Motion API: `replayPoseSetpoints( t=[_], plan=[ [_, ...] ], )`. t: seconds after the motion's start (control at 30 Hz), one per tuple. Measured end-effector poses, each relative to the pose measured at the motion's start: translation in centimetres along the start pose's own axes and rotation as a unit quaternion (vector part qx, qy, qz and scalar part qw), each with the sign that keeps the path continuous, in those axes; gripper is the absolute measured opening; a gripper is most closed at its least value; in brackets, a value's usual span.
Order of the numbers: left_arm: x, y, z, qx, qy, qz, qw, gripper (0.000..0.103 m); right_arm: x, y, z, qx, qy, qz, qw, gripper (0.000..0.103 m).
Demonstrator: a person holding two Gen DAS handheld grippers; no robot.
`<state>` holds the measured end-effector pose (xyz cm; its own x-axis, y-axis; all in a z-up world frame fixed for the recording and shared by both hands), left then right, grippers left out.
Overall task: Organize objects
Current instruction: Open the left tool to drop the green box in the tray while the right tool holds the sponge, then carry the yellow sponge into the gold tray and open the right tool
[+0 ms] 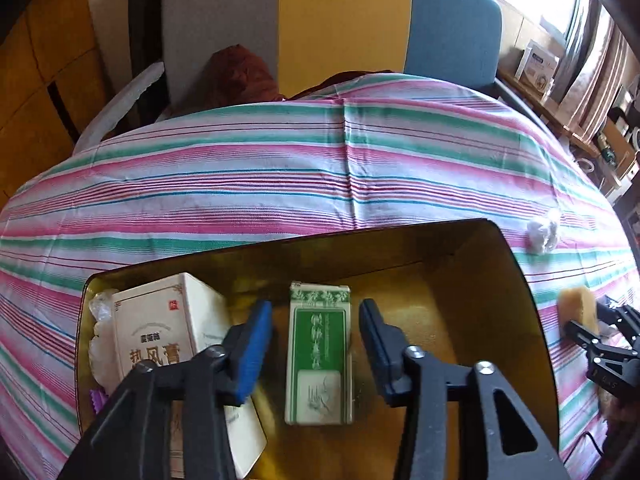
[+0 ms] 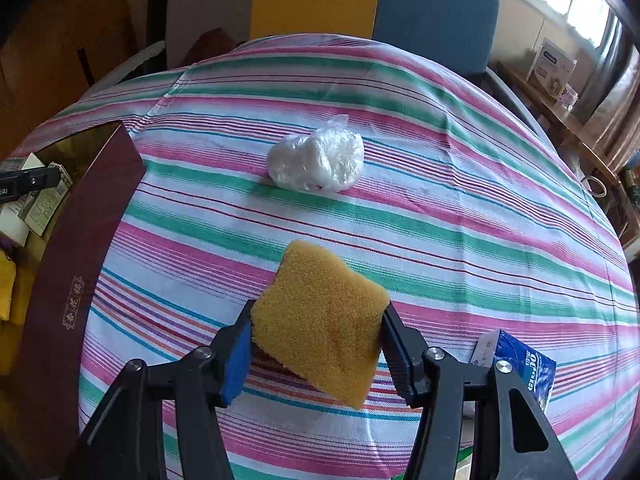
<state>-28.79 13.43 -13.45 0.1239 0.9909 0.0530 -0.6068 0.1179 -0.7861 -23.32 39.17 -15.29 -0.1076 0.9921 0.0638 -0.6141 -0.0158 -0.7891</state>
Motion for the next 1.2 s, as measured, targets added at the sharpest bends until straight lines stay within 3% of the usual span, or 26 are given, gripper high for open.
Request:
replayPoseSetpoints(
  t=[0.13, 0.3, 0.5, 0.67, 0.8, 1.0, 1.1, 1.2],
  plan=[
    [-0.3, -1.8, 0.0, 0.012, -0.023, -0.023, 0.9994, 0.052, 0.0, 0.1, 0.0, 0.001, -0.003, -0.001, 1.0, 0.059],
    [-0.7, -7.0, -1.1, 0.043, -0.011, -0.016, 0.9989, 0.052, 0.1, 0.2, 0.0, 0.002, -0.002, -0.001, 1.0, 0.059],
    [-1.4, -12.0, -5.1, 0.062, 0.005, -0.009, 0.998, 0.052, 0.2, 0.1, 0.1, 0.001, -0.005, -0.005, 1.0, 0.058],
    [-2.5, -14.1, -8.0, 0.063, -0.013, -0.01, 0.9979, 0.052, 0.3, -0.3, 0.4, -0.007, -0.001, -0.02, 1.0, 0.057],
    [-3.7, -14.7, -9.9, 0.059, -0.019, -0.004, 0.9981, 0.052, -0.2, -3.3, 1.8, 0.024, 0.026, -0.019, 0.999, 0.057],
    [-5.2, -15.6, -11.3, 0.068, -0.031, -0.001, 0.9972, 0.052, -7.7, -9.2, 4.6, 0.077, 0.006, 0.047, 0.996, 0.057],
    [-5.7, -16.1, -11.5, 0.077, -0.03, -0.002, 0.9966, 0.052, -14.0, -10.5, 5.0, 0.071, -0.024, 0.099, 0.992, 0.057],
    [-6.2, -16.5, -11.9, 0.083, -0.037, -0.006, 0.9958, 0.052, -20.1, -9.7, 4.7, 0.046, -0.059, 0.122, 0.99, 0.058]
  ],
)
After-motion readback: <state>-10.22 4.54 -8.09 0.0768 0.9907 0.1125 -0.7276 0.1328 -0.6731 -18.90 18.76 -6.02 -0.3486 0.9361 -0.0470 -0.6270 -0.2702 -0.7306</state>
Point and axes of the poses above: each gripper's, at about its wrist camera, not at the fingertips, and y roughly the way its jaws point, x to its right, z to its top, the point moved 8 cm from there along y, roughly the way its jaws point, and after that the axes turned 8 degrees about x, right-handed, at the moved point
